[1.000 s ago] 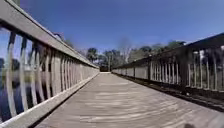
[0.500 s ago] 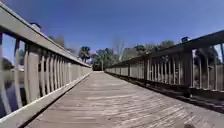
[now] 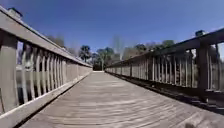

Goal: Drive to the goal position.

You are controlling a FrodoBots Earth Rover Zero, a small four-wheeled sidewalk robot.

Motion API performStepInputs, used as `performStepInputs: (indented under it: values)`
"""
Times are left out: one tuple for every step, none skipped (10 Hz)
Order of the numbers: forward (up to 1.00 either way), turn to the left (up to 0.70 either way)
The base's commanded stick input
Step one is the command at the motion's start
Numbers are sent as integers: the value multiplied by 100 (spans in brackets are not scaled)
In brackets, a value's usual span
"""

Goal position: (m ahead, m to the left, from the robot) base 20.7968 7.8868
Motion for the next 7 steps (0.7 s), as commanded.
performStepInputs:
  values:
    - [70,0]
    - [70,0]
    - [70,0]
    - [70,0]
    - [70,0]
    - [70,0]
    - [70,0]
